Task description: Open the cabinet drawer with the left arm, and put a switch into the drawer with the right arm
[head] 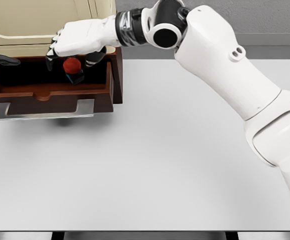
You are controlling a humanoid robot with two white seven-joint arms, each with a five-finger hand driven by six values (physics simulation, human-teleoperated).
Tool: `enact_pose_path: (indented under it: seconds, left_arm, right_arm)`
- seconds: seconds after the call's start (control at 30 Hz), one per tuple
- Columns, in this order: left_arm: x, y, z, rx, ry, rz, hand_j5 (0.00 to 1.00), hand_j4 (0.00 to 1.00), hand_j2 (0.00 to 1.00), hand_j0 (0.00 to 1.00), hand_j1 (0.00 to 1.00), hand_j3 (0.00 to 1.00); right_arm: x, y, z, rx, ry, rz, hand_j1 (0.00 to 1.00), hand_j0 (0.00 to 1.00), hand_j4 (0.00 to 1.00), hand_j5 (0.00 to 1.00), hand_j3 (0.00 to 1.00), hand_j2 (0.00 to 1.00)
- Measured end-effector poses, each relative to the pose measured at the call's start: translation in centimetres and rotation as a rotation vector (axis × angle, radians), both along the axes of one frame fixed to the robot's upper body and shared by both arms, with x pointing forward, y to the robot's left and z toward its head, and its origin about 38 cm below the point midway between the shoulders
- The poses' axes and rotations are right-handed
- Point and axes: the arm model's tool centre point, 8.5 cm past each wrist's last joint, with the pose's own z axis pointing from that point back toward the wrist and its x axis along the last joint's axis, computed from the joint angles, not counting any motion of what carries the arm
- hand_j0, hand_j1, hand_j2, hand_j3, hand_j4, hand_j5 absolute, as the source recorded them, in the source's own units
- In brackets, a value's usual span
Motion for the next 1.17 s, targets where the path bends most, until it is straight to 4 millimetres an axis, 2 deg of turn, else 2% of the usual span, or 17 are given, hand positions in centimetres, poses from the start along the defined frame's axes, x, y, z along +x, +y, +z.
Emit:
enact_pose_path:
  seconds: [0.1,0.2,0.3,0.33,0.43,0.53,0.6,0.7,0.93,1.17]
  left_arm:
    - [0.0,0.0,0.0,0.000,0.000,0.000,1.00,1.00,1.00,1.00,1.00,1.00]
    - [0.0,0.0,0.0,0.000,0.001,0.000,1.00,1.00,1.00,1.00,1.00,1.00]
    - [0.0,0.0,0.0,0.000,0.001,-0.001,1.00,1.00,1.00,1.00,1.00,1.00]
    - [0.0,0.0,0.0,-0.001,0.001,-0.002,1.00,1.00,1.00,1.00,1.00,1.00]
    - [0.0,-0.1,0.0,-0.001,0.002,-0.002,1.00,1.00,1.00,1.00,1.00,1.00]
    - [0.2,-0.5,-0.3,-0.016,0.003,-0.010,1.00,1.00,1.00,1.00,1.00,1.00]
    - [0.6,-1.2,-0.7,-0.041,0.007,-0.020,1.00,1.00,1.00,1.00,1.00,1.00]
    - [1.4,-2.6,-1.6,-0.080,0.003,-0.052,1.00,1.00,1.00,1.00,1.00,1.00]
    - [2.7,-6.1,-3.6,-0.190,0.001,-0.137,1.00,1.00,1.00,1.00,1.00,1.00]
    - [3.0,-7.2,-4.2,-0.225,0.005,-0.161,1.00,1.00,1.00,1.00,1.00,1.00]
  right_arm:
    - [-0.3,0.3,0.1,0.000,-0.008,0.010,1.00,1.00,1.00,1.00,1.00,1.00]
    - [-1.5,0.7,0.7,0.014,-0.035,0.050,1.00,1.00,1.00,1.00,1.00,1.00]
    - [-2.6,-1.7,0.7,0.045,-0.060,0.066,1.00,1.00,1.00,1.00,1.00,1.00]
    - [-2.8,-3.2,0.2,0.055,-0.061,0.060,1.00,1.00,1.00,1.00,1.00,1.00]
    - [-3.3,-8.9,0.7,0.080,-0.109,0.008,1.00,1.00,1.00,1.00,1.00,1.00]
    - [-5.0,-15.1,-0.5,0.041,-0.129,-0.037,1.00,1.00,1.00,1.00,1.00,1.00]
    - [-6.0,-19.0,-2.5,0.006,-0.091,-0.082,1.00,1.00,1.00,1.00,1.00,1.00]
    - [-7.3,-22.3,-3.4,-0.025,-0.073,-0.121,1.00,1.00,1.00,1.00,1.00,1.00]
    - [-8.3,-24.3,-3.0,-0.051,-0.089,-0.142,1.00,1.00,1.00,1.00,1.00,1.00]
    - [-8.6,-25.9,-4.2,-0.081,-0.061,-0.174,1.00,1.00,1.00,1.00,1.00,1.00]
